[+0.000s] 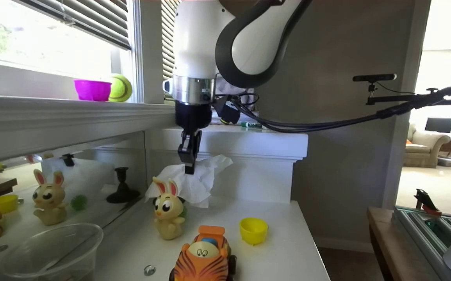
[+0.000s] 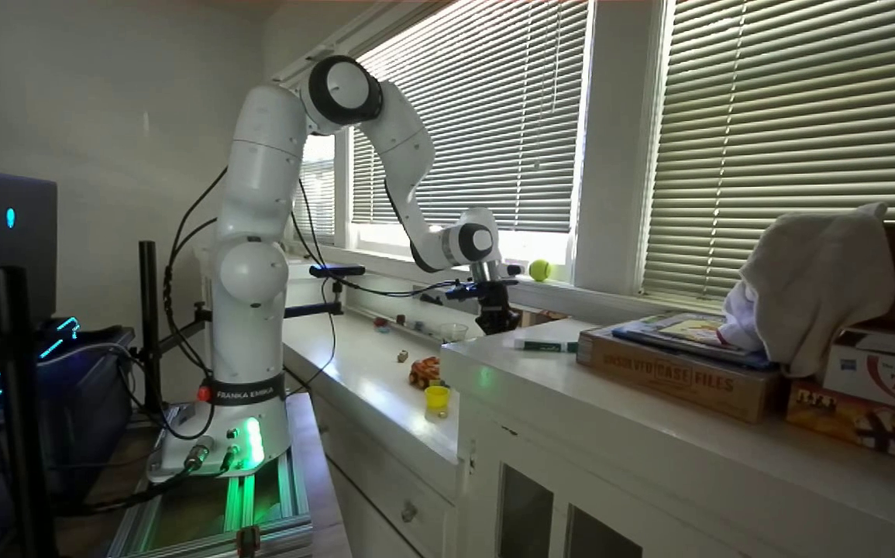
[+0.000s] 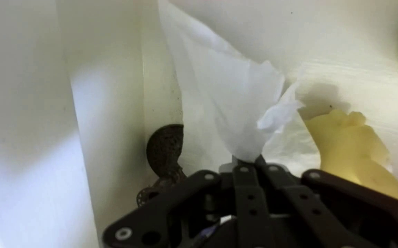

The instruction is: Use the paper towel to clean the surface

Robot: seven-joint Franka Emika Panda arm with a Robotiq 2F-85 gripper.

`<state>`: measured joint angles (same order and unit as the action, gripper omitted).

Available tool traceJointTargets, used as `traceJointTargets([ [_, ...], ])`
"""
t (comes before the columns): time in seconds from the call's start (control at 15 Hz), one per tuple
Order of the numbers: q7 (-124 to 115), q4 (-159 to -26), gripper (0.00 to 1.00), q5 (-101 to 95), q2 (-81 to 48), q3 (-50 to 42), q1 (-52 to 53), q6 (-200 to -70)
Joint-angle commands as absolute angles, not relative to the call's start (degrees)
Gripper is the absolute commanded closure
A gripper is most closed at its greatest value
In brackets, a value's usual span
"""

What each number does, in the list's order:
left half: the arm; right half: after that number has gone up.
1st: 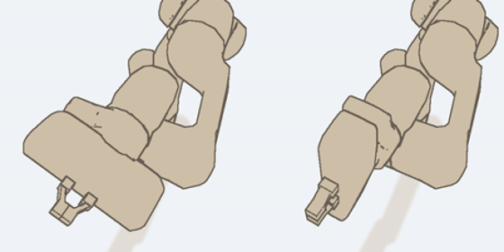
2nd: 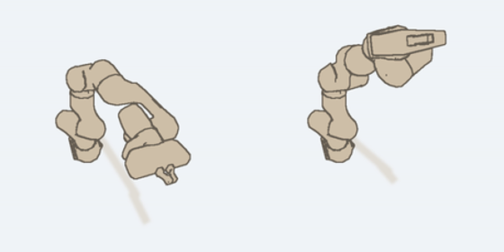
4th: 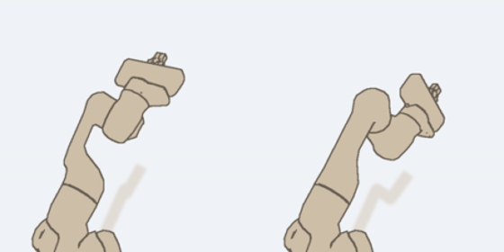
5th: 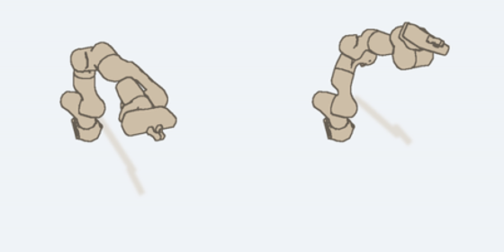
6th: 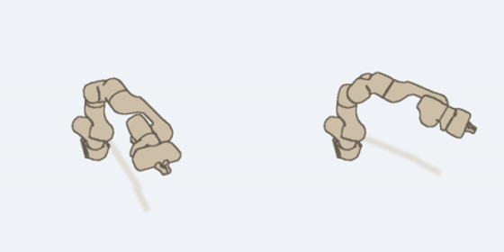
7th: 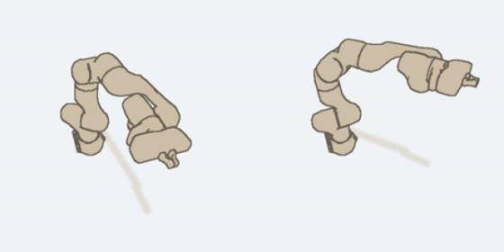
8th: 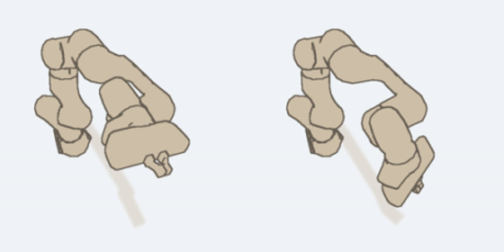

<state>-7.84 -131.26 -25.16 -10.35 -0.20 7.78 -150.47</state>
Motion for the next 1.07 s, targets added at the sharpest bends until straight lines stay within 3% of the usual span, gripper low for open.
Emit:
traceJointTargets([
  [0.0,-5.2,-131.5,1.0,-22.5,-6.0,1.4,7.4,-147.4],
  [0.53,0.3,-122.4,1.0,-16.9,-3.2,1.5,5.3,-130.5],
  [1.0,-6.2,-113.0,1.0,-18.4,-3.7,-2.0,0.5,-128.6],
])
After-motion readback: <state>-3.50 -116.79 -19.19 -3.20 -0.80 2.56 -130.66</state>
